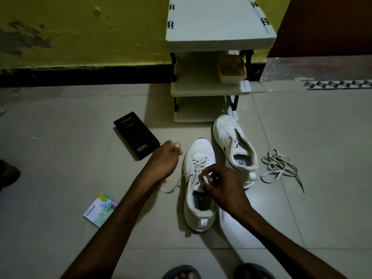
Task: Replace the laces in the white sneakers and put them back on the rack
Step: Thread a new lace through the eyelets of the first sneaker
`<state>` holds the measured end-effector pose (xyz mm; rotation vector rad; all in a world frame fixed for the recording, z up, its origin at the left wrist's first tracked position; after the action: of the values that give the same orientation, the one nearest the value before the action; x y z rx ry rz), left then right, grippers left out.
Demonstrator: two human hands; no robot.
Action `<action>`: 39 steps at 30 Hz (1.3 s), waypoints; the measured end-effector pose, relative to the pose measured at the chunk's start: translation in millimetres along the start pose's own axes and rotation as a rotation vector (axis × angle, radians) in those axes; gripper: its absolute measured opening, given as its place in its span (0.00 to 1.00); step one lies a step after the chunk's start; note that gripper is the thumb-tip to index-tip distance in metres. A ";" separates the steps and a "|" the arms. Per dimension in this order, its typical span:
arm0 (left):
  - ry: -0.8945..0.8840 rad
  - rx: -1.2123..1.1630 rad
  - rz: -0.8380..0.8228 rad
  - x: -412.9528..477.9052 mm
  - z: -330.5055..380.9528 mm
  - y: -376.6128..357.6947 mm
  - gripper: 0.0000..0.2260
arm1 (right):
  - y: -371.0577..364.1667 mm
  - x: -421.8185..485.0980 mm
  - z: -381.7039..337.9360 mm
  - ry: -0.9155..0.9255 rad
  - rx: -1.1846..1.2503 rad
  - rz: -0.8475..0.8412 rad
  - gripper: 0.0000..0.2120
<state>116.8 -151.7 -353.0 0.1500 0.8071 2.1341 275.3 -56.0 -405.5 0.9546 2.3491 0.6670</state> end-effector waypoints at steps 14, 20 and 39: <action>-0.224 0.134 0.008 -24.9 2.9 -34.7 0.15 | 10.0 2.4 15.5 -0.076 0.054 0.014 0.06; -0.177 0.198 -0.089 -27.0 4.5 -50.0 0.06 | 10.3 8.0 19.1 -0.226 0.216 -0.104 0.10; -0.200 0.402 0.097 -39.8 10.1 -71.6 0.31 | 7.5 15.7 24.8 -0.211 0.228 -0.137 0.05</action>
<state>194.0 -144.0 -381.2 0.6135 1.1169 1.9813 284.4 -33.7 -423.8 0.9001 2.3072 0.2346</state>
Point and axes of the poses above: each hand's wrist, its own x-axis towards the middle knuckle, its own y-axis out of the back of the hand, z = x × y, the point moved 4 cm from there along x, towards the middle knuckle, and after that the axes turned 14 degrees about -y, right-handed, at the moved point
